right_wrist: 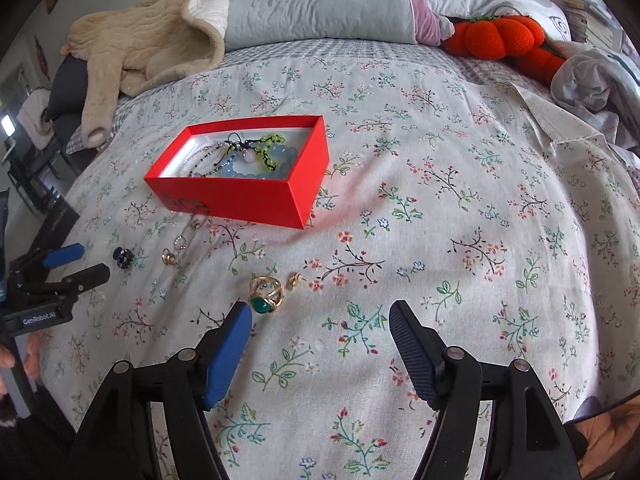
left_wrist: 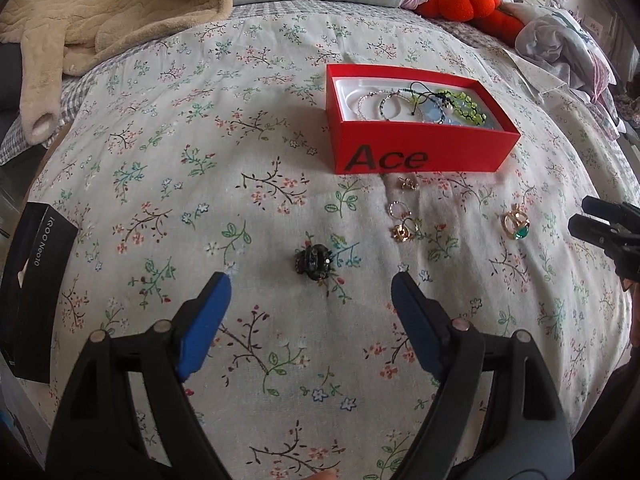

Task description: Organize jewelry

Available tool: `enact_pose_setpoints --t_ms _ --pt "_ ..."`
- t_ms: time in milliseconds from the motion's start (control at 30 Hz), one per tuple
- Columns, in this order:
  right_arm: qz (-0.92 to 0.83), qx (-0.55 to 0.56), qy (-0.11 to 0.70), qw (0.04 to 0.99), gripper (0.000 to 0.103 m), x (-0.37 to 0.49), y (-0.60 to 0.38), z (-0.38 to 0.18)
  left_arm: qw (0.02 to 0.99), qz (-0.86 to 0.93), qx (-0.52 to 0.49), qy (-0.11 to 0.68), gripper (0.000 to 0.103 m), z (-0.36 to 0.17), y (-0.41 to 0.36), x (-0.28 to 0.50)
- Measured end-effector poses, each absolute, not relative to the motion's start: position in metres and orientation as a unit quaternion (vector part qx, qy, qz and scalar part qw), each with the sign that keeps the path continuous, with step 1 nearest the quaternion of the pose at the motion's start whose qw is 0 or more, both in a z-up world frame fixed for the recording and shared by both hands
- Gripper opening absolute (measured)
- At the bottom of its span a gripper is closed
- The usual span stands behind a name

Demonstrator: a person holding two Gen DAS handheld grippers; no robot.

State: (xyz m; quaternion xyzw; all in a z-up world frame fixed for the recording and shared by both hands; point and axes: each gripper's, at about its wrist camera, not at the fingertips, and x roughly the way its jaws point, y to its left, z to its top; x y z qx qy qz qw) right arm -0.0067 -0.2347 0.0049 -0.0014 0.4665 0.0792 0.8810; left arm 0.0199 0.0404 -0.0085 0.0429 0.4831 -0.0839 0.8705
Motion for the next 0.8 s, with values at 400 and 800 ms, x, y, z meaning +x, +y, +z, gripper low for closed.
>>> enact_pose_setpoints --t_ms 400,800 --pt "0.083 -0.076 0.491 0.864 0.075 -0.026 -0.232 -0.032 0.843 -0.139 0.058 0.517 0.082 -0.042 0.038 0.013" --pt "0.094 -0.087 0.499 0.857 0.077 -0.022 -0.216 -0.041 0.851 -0.155 0.021 0.501 0.074 -0.043 0.039 0.025"
